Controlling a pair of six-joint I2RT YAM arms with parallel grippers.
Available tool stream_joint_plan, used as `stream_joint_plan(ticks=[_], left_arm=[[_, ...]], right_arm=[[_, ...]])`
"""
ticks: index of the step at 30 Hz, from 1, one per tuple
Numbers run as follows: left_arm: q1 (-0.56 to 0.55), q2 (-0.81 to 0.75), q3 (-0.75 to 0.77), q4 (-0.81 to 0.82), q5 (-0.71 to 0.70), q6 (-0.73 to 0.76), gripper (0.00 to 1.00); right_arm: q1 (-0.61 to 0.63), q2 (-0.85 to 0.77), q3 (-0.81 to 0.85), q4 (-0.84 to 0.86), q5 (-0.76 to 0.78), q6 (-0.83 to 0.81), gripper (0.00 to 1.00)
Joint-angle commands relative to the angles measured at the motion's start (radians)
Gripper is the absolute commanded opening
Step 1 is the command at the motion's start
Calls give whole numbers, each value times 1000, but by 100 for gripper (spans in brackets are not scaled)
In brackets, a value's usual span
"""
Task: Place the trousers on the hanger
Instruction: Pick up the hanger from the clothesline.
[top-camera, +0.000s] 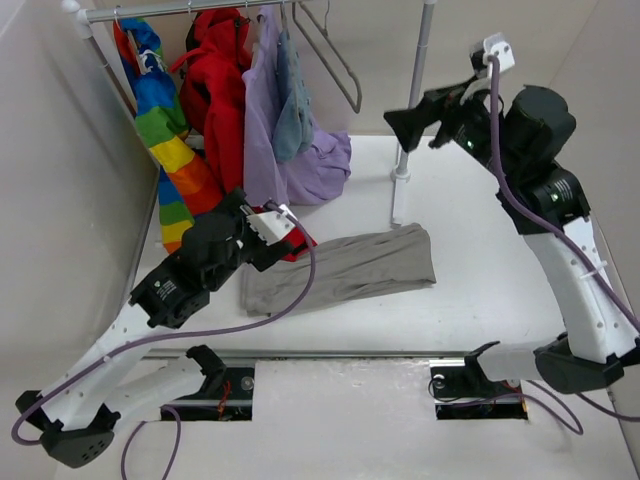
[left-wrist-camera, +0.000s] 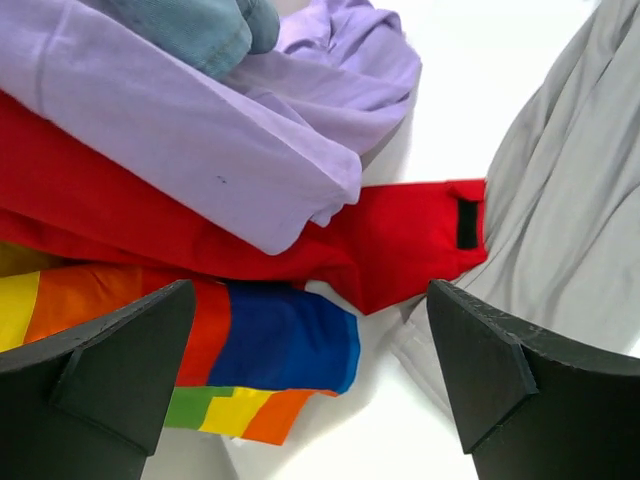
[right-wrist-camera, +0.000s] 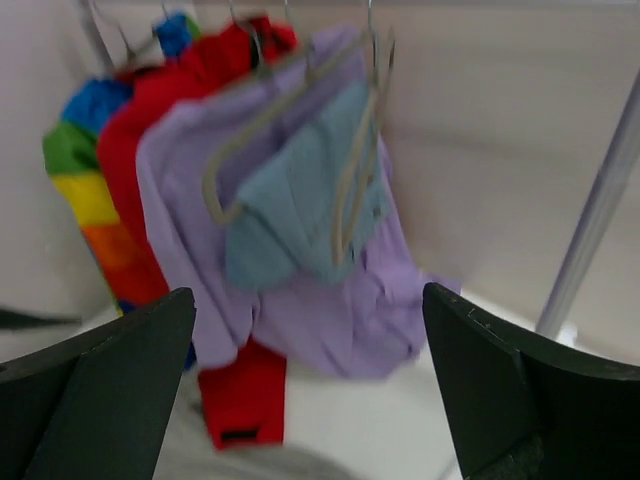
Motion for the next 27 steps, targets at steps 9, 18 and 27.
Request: stream_joint_plan(ticks=[9,18,27], left_arm=[[31,10,-51,141,-106,120,100],[51,-9,-85,154,-135,129,100],[61,-9,-76,134,-135,148,100]], right_arm=[[76,439,300,347,6,2,100],[123,564,347,391,248,2,61],[221,476,190,531,522,-22,0]])
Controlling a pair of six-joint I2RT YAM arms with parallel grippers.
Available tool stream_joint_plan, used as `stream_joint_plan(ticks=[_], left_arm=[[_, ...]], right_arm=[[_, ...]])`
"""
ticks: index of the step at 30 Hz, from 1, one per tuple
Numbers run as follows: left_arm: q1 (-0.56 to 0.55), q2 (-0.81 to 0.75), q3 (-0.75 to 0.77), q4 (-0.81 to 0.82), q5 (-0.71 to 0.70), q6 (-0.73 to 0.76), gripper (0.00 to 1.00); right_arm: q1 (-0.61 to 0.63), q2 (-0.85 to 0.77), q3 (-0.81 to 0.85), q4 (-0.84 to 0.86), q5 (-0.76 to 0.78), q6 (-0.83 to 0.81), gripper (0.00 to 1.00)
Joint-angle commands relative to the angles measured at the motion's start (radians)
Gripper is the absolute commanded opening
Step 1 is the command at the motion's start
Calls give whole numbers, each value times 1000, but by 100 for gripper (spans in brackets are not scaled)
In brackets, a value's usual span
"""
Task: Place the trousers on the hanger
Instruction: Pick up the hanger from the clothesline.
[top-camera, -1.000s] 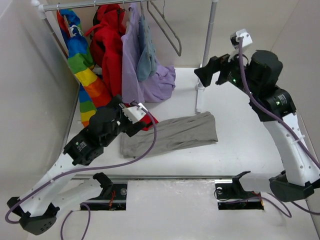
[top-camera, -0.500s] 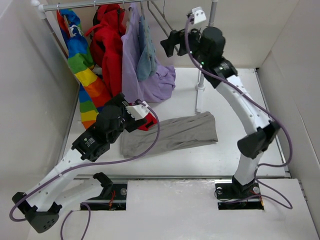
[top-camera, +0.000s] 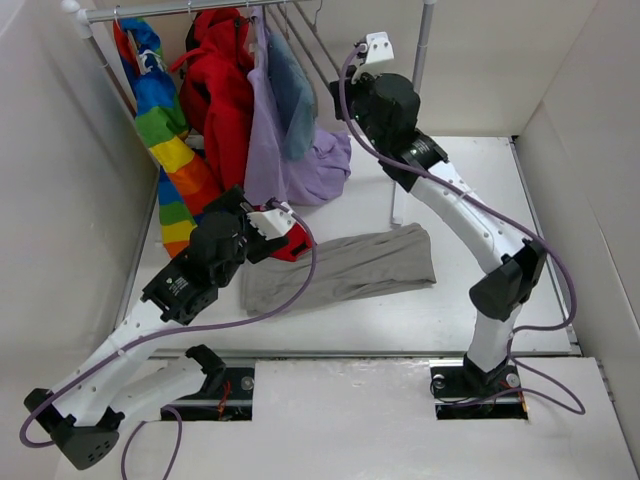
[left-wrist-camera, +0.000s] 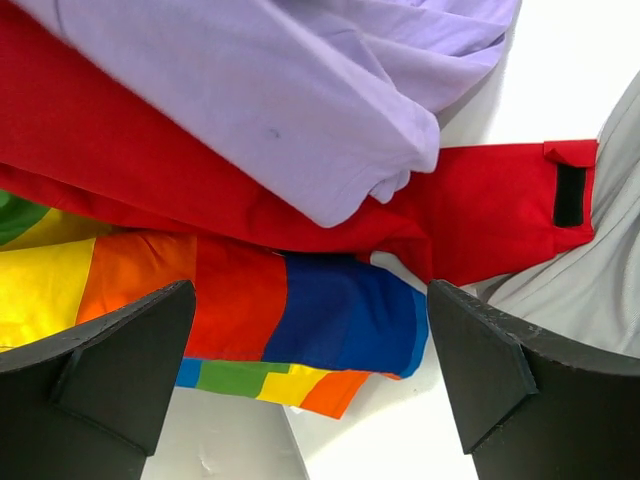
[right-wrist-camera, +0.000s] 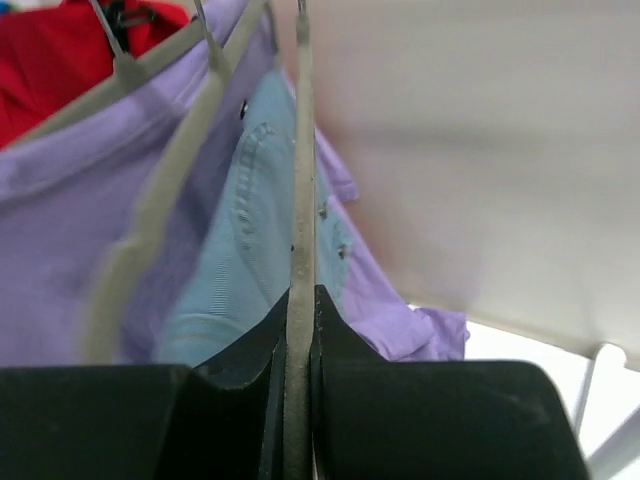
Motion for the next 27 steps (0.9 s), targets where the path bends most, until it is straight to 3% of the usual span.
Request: stream_joint_plan(ticks=[1,6,10,13,18,21,23,27], left_arm=[[6,-7,26,28,-13,-2,100],[6,23,129,-18,10,-71,100],[6,32,149,-28,57,-124,100],[6,43,186,-51,101,-159,100],[6,94,255,-83,209,-352,100],[6,140,298,-83,308,-465,100],[6,173,341,-83,386,-585,100],[6,325,416,-23,488,-772,98]], right_arm=[[55,-74,-6,129,206,-24,0],[124,-92,-30,129,514,-110,0],[153,-147,-126,129,586,-121,0],[162,-226,-251,129,636,-121,0],[250,-446,-639,129,673,-60,0],[328,-525,-848,3,753,92,0],[351,-582,-926,-96,753,305,0],[415,-594,-1111,-170,718,497,0]])
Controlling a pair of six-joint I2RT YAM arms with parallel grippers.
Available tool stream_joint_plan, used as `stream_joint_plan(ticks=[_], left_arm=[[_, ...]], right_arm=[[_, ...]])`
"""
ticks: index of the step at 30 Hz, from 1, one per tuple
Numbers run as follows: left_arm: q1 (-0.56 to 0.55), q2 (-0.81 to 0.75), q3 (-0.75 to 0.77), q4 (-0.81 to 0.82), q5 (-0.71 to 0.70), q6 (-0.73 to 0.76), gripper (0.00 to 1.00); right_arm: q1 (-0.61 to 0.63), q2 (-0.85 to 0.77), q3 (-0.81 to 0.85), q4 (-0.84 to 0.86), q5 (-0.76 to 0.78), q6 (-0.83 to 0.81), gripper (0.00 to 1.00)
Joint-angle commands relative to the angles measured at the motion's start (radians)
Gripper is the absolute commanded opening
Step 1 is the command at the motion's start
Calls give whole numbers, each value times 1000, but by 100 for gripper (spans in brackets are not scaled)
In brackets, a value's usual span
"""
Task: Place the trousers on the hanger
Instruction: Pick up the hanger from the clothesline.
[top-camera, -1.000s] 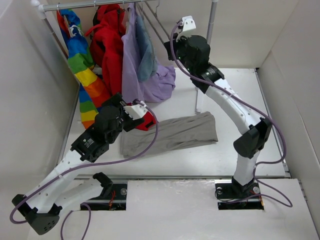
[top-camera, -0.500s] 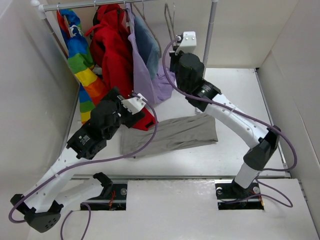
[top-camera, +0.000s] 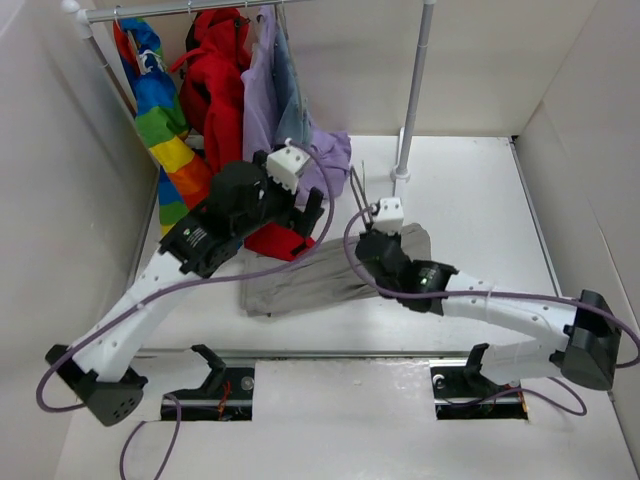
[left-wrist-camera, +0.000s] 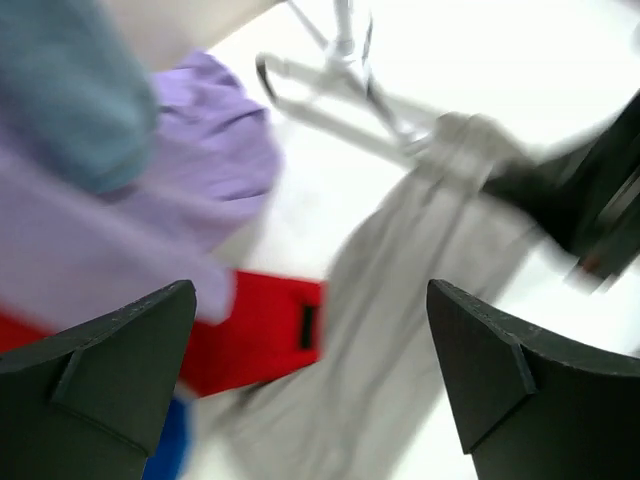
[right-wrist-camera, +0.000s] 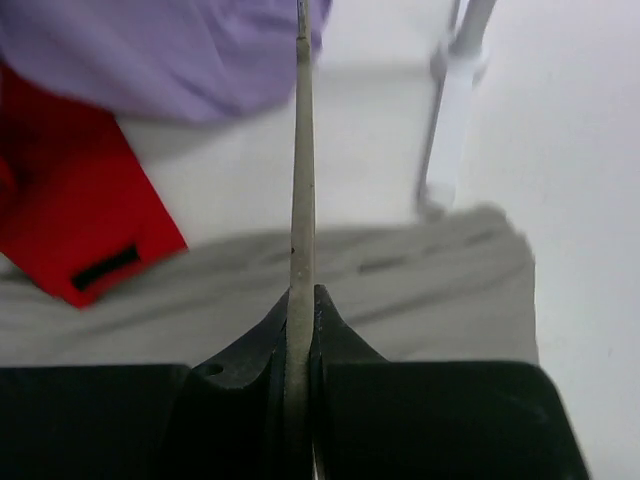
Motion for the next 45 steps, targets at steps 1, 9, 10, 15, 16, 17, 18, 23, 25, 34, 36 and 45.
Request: stream_joint_plan(ticks=[1,9,10,15,16,17,18,23,25,34,36,45], left_arm=[[2,105,89,67,130,-254,97],[2,323,143,71,174,-380,97],[2,323,112,71,185,-391,97],[2,348,31,93,186,-422,97],[2,348,19,93,176,-422,97],[2,348,-3,93,166,-422,97],[2,348,-13,93,166,-422,97],[2,349,-72,122,228,-445,97],[2,375,-86,154,228,-485,97],[2,504,-14,220,274,-517,97],[2,564,20,186,263,-517,92],[11,619,80,123,258,-528,13]], right_arm=[[61,7,-114,-109,30,259,0],[204,274,-215,-283,62,603,0],[223,297,-215,-265,47,603,0],[267,385,-215,-213,-25,640,0],[267,385,-227,-199,-34,640,0],[267,385,-238,-185,-34,640,0],[267,376,-260,-168,-43,640,0],[267,394,-261,-111,-80,585,0],[267,423,-242,-122,-80,585,0],[267,483,-232,-122,-89,585,0],[267,483,-242,-122,-99,585,0],[267,483,-251,-87,-119,563,0]])
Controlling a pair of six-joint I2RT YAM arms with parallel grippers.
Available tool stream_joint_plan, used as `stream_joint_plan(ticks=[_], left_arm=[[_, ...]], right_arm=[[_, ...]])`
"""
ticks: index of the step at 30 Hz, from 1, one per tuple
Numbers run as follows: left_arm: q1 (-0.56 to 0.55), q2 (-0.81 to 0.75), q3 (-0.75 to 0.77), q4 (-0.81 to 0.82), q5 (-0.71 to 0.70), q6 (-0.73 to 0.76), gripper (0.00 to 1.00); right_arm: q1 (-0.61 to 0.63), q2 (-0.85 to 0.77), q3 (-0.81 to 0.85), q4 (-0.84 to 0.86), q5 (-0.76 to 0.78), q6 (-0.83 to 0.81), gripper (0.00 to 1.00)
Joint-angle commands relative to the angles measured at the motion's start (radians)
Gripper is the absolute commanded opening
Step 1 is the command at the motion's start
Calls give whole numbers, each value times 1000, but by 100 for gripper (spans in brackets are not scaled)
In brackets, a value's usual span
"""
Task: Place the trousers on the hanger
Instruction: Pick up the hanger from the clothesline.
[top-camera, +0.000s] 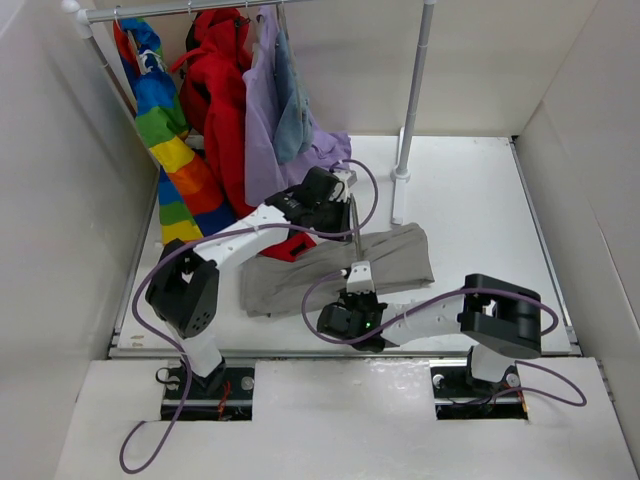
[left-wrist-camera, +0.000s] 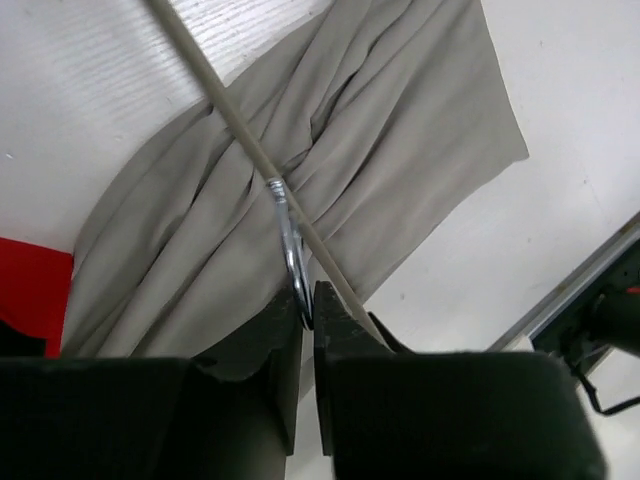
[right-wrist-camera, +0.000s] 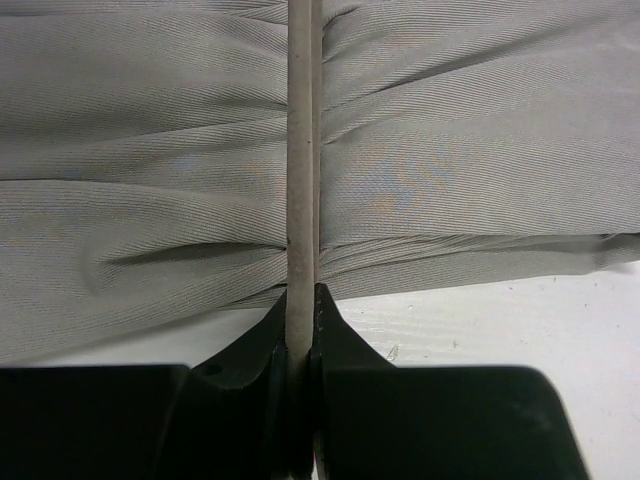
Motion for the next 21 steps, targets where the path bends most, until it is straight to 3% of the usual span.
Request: stream_joint_plan(ticks=[1,3,4,5,8,13,21], left_arm=[[6,-29,46,-10,2,-5,1],[6,-29,46,-10,2,-5,0],[6,-42,25,-10,11,-5,0],[6,-42,25,-10,11,-14,0],[27,-67,-19,-10,-11,-34,0],[47,-76,-59,-10,-20,-43,0],[56,-95,-50,-1,29,-77,0]], right_arm=[[0,58,-36,28,-269,0,0],[0,58,-25,19,-269,-10,4],[0,58,-25,19,-269,-10,14],[0,58,-12,-13,-269,-10,47],[0,6,10,-59,-288,-19,89],[0,-208,1,-95,-321,-114,100],[0,-520,100,-145,-456,-373,100]])
